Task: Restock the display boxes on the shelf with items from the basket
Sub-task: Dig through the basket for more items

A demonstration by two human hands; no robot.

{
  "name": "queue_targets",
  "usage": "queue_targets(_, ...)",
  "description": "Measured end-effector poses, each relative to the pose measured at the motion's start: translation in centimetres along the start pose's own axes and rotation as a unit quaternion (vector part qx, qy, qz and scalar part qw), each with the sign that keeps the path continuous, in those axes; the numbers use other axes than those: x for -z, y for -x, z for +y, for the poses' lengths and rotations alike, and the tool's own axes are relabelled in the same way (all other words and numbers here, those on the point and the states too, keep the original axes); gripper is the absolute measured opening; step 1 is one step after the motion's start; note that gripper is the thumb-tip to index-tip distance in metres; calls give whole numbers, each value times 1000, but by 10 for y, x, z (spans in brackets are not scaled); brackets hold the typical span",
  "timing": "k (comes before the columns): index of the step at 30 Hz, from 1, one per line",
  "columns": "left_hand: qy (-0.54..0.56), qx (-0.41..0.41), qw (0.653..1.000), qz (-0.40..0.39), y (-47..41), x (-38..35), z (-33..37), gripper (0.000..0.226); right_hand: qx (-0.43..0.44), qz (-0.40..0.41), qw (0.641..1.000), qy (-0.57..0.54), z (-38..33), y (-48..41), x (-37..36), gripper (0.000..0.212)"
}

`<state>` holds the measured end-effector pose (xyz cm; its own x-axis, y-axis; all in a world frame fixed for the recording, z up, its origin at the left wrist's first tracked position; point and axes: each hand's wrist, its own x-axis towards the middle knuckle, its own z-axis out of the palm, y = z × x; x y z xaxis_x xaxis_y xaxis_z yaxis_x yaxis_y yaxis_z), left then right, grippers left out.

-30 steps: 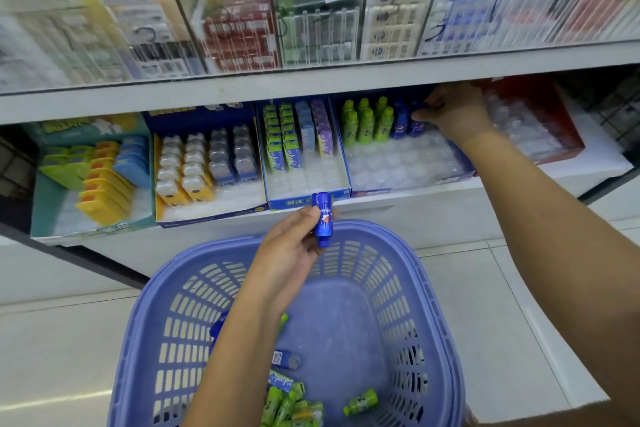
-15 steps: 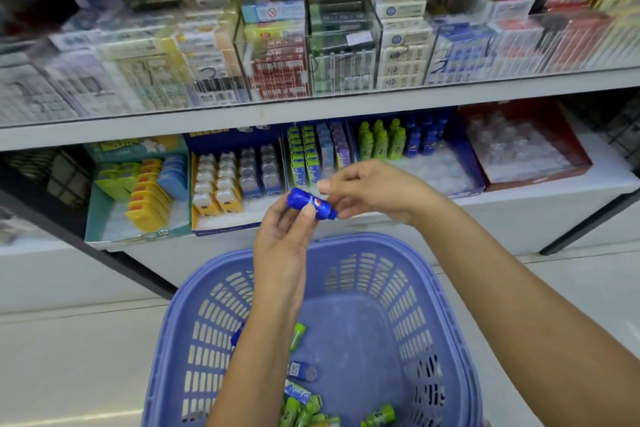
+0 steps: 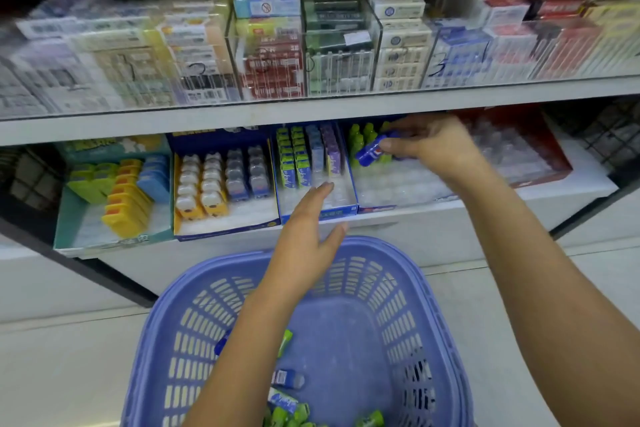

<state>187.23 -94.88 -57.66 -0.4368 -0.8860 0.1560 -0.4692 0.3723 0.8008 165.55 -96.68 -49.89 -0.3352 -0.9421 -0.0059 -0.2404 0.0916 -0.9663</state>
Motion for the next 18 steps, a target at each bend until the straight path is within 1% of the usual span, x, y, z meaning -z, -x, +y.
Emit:
queue_targets(1, -70, -28, 997, -26, -3, -4, -2, 60, 26, 41, 996, 77, 1, -5, 19, 29)
queue_targets(3, -154, -50, 984, -73, -8, -11, -6, 63, 60, 114, 977, 171, 6, -15, 52, 28)
queue_targets(5, -209, -56, 972, -88, -9, -17, -11, 66, 59, 143, 956, 250, 17, -28, 73, 28)
queue_targets(7, -228, -62, 968, -82, -9, -20, -15, 67, 26, 126, 947, 293, 32, -46, 83, 31)
queue_targets(9, -231, -67, 968, -76, -9, -22, -17, 67, -6, 96, 949, 301, 45, -62, 85, 33)
queue_targets(11, -236, -73, 966, -76, -10, -23, -18, 67, -1, 86, 945, 314, 55, -72, 85, 35)
queue_targets(14, -241, -73, 964, -80, -9, -23, -19, 68, 18, 80, 944, 320, 64, -80, 88, 32)
queue_targets(16, -237, -73, 965, -80, -9, -24, -19, 68, 13, 57, 947, 315, 66, -82, 89, 31)
queue_targets(18, -232, -72, 967, -78, -10, -24, -19, 67, 25, 34, 948, 316, 68, -85, 88, 33)
